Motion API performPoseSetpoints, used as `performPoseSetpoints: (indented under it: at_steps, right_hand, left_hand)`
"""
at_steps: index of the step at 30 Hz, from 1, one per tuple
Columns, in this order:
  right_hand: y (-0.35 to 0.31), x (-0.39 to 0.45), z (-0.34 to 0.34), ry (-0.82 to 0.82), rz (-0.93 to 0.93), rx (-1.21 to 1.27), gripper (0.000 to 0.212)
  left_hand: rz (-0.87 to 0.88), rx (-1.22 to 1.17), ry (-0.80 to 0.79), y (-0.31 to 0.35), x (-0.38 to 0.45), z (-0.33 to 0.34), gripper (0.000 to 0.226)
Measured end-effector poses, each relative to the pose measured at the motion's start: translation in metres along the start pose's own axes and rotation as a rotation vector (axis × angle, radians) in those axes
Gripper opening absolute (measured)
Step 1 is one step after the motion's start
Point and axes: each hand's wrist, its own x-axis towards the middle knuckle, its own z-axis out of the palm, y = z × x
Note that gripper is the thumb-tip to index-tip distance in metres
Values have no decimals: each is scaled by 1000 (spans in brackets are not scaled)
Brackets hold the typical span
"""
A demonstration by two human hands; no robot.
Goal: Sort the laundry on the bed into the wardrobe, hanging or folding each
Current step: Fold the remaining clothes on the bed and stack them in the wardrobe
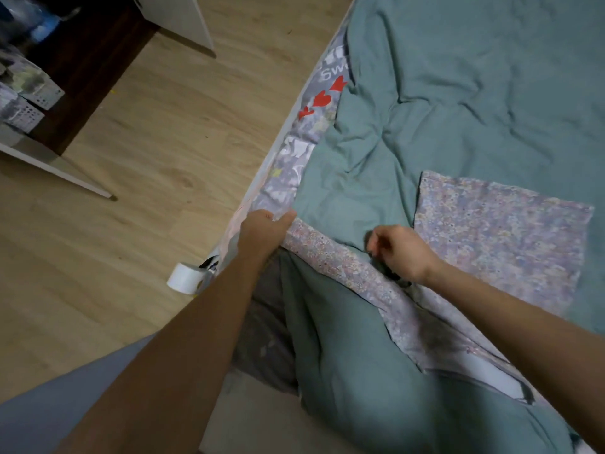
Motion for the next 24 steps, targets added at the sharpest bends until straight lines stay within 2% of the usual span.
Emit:
performPoseSetpoints:
  at_steps: [5,8,10,13,15,19,22,24]
  right_hand:
    - [25,-32,-2,-298,79,54,38]
    - [31,-33,-8,-352,53,56,31]
    - [37,-34,-11,-278,62,70,29]
    - [46,-38,-7,3,100,107,28]
    - [48,-40,-1,107,145,209,24]
    - [45,-39,15,158,190,295,21]
    - [42,-37,23,222,230,297,21]
    - [38,-39,27,236,236,182,23]
  left_hand:
    - [93,-180,76,-5,2,0,45]
    - [117,-306,106,-7,-4,-8,22]
    - [71,-400,82,-11,-7,-13,17]
    - [16,-503,64,-21,-10,-16,21]
    - [-2,-489,66,-26,-14,-15,17]
    - [-23,-513,58,-28,-21,-10,22]
    - [-119,-491,16,-25,-21,-8,31]
    - [-205,-438,-22,-22,-20,-8,19]
